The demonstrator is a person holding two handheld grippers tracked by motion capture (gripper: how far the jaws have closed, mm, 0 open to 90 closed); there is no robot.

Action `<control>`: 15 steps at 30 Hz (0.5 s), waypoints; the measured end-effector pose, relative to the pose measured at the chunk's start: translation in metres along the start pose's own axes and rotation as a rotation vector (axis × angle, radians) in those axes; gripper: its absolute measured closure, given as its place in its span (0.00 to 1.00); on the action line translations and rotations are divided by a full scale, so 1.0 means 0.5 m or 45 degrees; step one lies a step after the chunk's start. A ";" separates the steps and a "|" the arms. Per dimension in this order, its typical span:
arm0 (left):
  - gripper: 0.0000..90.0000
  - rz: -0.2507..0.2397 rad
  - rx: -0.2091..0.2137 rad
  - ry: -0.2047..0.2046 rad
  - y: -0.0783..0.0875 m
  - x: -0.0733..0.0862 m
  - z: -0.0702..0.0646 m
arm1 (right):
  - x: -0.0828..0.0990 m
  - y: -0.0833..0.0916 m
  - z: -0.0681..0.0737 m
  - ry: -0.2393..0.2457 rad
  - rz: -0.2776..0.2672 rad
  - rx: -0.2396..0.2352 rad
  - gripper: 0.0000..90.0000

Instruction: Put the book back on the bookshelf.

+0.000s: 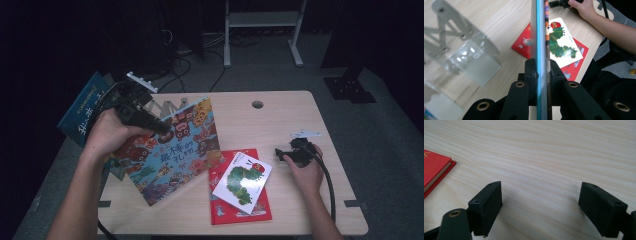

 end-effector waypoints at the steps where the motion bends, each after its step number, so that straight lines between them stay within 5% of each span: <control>1: 0.89 0.002 -0.003 0.009 0.004 0.007 0.003 | 0.000 0.000 0.000 0.000 0.000 0.000 0.20; 15: 0.90 -0.031 -0.044 0.128 0.058 0.104 0.038 | -0.001 -0.001 -0.002 -0.001 -0.001 0.003 0.20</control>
Point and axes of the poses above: each handheld gripper's, and its own axes: y roughly backward along the jaws, x roughly out of its underside, z roughly to its left, the point moved 9 cm from there along -y, roughly forward along the jaws, and after that the axes turned 7 degrees about z, right-handed, at the moved point
